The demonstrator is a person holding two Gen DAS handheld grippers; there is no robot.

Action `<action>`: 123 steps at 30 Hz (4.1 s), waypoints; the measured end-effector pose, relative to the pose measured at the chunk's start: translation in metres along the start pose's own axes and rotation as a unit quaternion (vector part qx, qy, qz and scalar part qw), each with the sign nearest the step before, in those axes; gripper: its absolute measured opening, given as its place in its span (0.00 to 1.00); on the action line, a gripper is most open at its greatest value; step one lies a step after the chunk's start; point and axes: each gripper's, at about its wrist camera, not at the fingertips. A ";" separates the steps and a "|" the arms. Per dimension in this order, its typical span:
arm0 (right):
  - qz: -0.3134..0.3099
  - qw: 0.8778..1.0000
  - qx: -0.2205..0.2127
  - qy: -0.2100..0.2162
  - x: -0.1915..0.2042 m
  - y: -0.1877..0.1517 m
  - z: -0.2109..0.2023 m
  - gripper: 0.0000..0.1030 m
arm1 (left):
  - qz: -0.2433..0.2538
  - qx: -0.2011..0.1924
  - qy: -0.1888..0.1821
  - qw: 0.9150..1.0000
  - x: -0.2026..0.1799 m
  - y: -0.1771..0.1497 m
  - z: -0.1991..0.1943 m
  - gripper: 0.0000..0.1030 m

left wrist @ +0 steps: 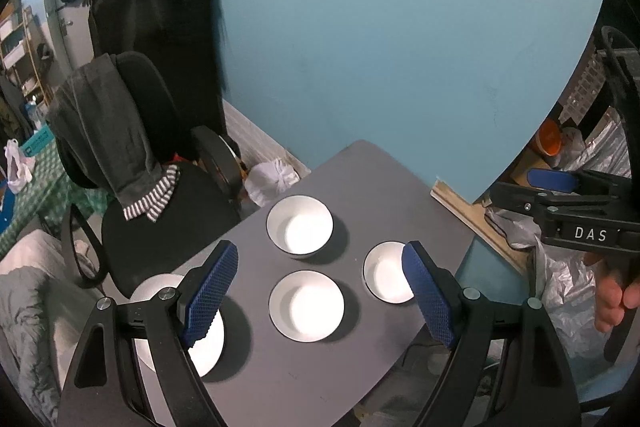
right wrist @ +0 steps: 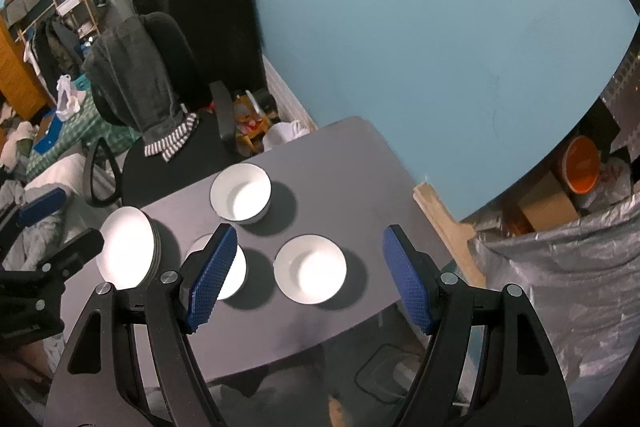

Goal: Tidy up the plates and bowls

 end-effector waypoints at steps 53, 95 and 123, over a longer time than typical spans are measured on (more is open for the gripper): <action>-0.241 0.947 0.168 0.133 0.125 -0.036 0.225 0.73 | -0.170 0.158 0.052 0.971 0.107 -0.112 0.168 0.83; -0.265 0.913 0.251 0.181 0.135 -0.057 0.283 0.23 | -0.272 0.223 0.026 0.936 0.124 -0.150 0.232 0.30; -0.209 0.929 0.259 0.162 0.118 -0.056 0.266 0.07 | -0.262 0.217 0.024 0.940 0.108 -0.153 0.212 0.08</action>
Point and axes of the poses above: each gripper's, at about its wrist camera, not at the fingertips, and z roughly the way its jaws point, x to its left, y to its top, and after that the axes turned 8 degrees about -y, right-handed
